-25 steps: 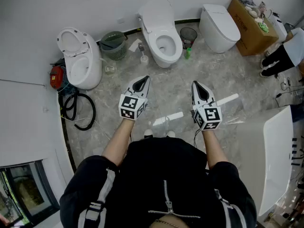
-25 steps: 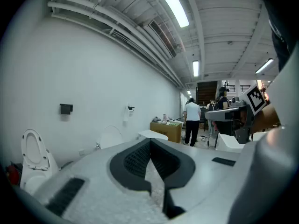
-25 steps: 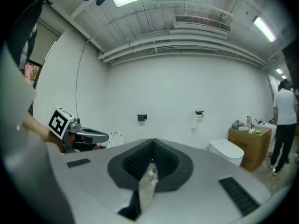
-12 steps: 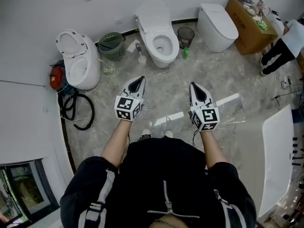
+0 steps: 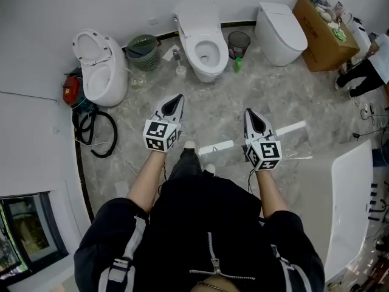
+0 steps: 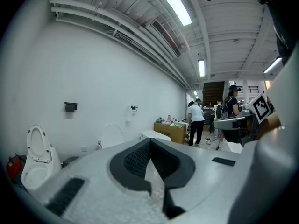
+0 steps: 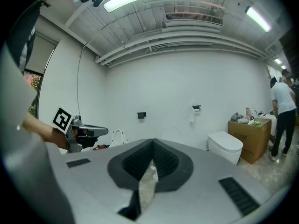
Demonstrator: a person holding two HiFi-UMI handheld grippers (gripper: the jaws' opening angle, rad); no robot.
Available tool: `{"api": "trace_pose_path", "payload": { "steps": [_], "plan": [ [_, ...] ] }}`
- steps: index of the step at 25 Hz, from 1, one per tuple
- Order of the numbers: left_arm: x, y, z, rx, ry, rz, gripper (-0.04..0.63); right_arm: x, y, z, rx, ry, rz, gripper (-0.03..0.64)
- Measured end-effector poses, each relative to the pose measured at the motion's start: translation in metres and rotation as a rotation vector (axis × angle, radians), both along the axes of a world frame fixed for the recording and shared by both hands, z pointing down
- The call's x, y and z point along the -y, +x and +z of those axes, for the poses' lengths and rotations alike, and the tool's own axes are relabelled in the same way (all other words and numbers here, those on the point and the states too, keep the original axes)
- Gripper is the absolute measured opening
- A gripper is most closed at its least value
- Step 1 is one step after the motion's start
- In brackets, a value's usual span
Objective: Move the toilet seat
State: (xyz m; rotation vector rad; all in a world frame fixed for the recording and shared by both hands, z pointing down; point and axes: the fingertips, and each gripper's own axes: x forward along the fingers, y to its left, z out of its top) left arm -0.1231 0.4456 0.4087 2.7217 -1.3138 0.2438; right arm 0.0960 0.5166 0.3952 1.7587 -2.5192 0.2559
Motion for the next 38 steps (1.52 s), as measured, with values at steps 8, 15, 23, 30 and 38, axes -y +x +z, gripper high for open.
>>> {"api": "trace_pose_path", "payload": {
  "steps": [8, 15, 23, 30, 38],
  "plan": [
    [0.03, 0.017, 0.01, -0.004, -0.01, 0.005, 0.003, 0.025, 0.017, 0.012, 0.019, -0.02, 0.018, 0.003],
    [0.091, 0.028, 0.019, -0.021, -0.016, 0.006, 0.003, 0.088, 0.017, 0.018, 0.008, -0.029, -0.004, 0.003],
    [0.201, 0.026, 0.03, -0.014, -0.032, 0.009, 0.003, 0.214, 0.003, 0.02, -0.008, -0.05, -0.037, 0.004],
    [0.28, 0.017, 0.037, -0.018, -0.049, 0.008, 0.003, 0.3, -0.016, 0.019, -0.024, -0.064, -0.07, 0.003],
    [0.327, 0.019, 0.053, -0.025, -0.091, -0.01, 0.003, 0.355, -0.019, 0.031, -0.033, -0.096, -0.108, 0.003]
  ]
}}
